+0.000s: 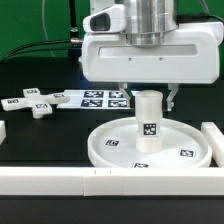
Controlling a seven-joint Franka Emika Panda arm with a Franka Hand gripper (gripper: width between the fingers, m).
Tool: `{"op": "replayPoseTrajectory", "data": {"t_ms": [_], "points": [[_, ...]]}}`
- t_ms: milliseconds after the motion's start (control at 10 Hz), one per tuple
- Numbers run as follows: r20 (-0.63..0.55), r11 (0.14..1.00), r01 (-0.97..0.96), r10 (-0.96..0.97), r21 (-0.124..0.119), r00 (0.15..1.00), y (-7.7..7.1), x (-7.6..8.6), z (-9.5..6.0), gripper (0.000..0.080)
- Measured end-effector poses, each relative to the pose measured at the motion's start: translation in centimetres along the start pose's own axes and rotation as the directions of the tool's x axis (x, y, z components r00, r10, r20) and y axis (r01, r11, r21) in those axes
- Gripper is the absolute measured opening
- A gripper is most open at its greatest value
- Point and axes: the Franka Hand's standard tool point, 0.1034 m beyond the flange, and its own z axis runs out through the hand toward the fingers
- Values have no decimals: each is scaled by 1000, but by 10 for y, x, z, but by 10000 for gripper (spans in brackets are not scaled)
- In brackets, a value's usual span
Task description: Assemble round table
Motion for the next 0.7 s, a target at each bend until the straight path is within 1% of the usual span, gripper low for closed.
{"op": "replayPoseTrajectory", "data": {"t_ms": [100, 300, 400, 500, 600, 700], "points": [[9, 998, -65, 65, 4, 998, 0, -1, 0, 410], [36, 938, -345, 344, 29, 938, -2, -2, 0, 410], [44, 890, -456, 455, 29, 890, -3, -3, 0, 410], [49, 855, -518, 516, 24, 855, -3, -3, 1, 410], [63, 813, -581, 579, 24, 813, -3, -2, 1, 410], [64, 805, -592, 590, 26, 805, -3, -1, 1, 410]]}}
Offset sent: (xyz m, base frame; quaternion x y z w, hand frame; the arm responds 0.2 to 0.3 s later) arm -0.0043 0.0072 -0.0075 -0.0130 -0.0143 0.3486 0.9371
